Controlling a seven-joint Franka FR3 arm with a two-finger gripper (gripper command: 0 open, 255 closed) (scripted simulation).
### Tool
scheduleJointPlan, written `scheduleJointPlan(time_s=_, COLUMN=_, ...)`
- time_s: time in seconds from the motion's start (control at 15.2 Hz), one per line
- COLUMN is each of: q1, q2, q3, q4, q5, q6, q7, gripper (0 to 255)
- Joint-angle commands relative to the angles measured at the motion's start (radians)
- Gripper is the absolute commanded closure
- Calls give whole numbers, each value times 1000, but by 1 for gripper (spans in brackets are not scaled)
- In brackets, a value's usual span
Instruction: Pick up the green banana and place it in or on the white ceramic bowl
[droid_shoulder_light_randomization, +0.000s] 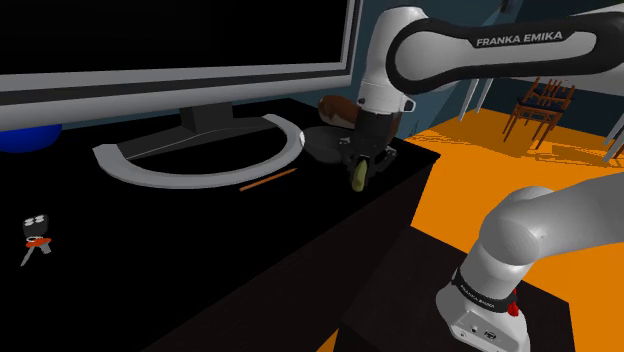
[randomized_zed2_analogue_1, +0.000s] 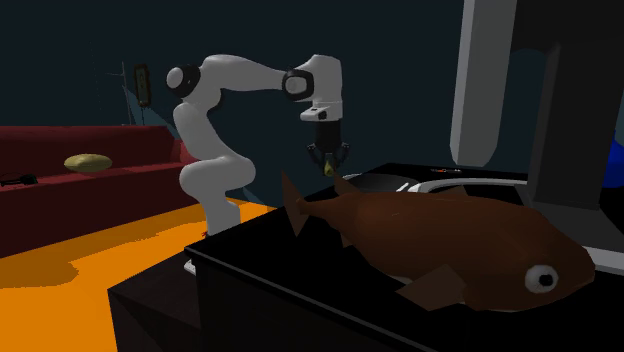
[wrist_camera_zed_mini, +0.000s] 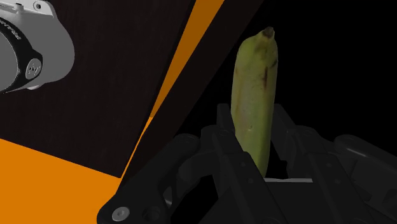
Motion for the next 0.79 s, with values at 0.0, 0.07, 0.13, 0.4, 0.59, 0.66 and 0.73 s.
scheduleJointPlan(time_s=0.0, q1=-1, q2=-6, q3=-8, q4=24, q5=-6, q6=-30, q7=5, gripper=255)
scheduleJointPlan(time_s=0.07, q1=-2, q2=-5, q3=-11, q4=38, q5=-9, q6=-43, q7=7, gripper=255)
scheduleJointPlan(time_s=0.13, q1=-3, q2=-5, q3=-14, q4=51, q5=-12, q6=-56, q7=9, gripper=255)
scheduleJointPlan(time_s=0.4, q1=-7, q2=-1, q3=-27, q4=106, q5=-24, q6=-106, q7=17, gripper=255)
scheduleJointPlan(time_s=0.59, q1=-11, q2=5, q3=-35, q4=148, q5=-32, q6=-143, q7=22, gripper=255)
scheduleJointPlan(time_s=0.66, q1=-12, q2=7, q3=-38, q4=163, q5=-35, q6=-155, q7=25, gripper=255)
scheduleJointPlan(time_s=0.73, q1=-13, q2=10, q3=-40, q4=178, q5=-37, q6=-167, q7=27, gripper=255)
